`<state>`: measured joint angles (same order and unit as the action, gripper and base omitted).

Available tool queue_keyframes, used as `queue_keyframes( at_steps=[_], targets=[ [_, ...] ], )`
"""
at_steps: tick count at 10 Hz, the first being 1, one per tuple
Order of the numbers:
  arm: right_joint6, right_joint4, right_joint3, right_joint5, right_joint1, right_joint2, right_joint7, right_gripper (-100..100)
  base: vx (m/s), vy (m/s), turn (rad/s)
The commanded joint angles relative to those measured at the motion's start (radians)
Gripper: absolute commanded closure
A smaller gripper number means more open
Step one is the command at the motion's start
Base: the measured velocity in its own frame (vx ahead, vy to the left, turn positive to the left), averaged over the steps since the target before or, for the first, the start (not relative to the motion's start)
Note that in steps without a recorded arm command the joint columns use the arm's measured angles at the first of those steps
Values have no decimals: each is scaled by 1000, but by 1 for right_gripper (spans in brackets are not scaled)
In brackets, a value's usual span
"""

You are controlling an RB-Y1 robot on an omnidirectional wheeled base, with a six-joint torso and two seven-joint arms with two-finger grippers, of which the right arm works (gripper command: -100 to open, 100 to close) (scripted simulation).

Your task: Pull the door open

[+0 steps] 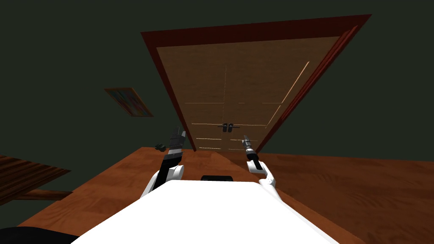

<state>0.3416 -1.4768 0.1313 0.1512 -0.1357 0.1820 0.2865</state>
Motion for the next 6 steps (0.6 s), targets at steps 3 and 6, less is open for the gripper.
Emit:
queue_keyframes(
  at_steps=[3, 6],
  targets=[
    [-9, 73, 6, 17, 32, 11, 45, -100, 139, 9, 81],
    [-17, 138, 12, 31, 62, 21, 83, -100, 163, -9, 63]
  ],
)
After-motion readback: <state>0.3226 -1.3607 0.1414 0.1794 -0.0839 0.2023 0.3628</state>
